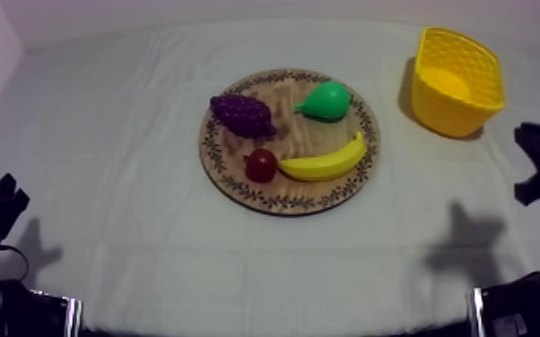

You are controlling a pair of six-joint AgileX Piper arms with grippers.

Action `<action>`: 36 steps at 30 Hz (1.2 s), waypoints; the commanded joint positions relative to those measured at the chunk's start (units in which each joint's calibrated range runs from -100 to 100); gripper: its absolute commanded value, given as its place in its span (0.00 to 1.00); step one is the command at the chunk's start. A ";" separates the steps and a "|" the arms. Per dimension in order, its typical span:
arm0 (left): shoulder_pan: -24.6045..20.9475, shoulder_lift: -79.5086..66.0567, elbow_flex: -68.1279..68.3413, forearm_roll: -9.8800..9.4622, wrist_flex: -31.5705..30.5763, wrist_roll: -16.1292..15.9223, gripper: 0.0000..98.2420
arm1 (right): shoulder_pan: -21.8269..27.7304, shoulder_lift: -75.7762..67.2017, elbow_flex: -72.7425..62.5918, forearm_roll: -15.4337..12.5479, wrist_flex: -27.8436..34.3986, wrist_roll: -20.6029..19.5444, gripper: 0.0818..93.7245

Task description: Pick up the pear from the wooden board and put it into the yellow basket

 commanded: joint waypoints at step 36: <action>-0.01 -0.04 0.00 0.01 -0.01 -0.02 0.00 | -10.68 73.80 -59.46 -0.78 10.43 21.61 0.13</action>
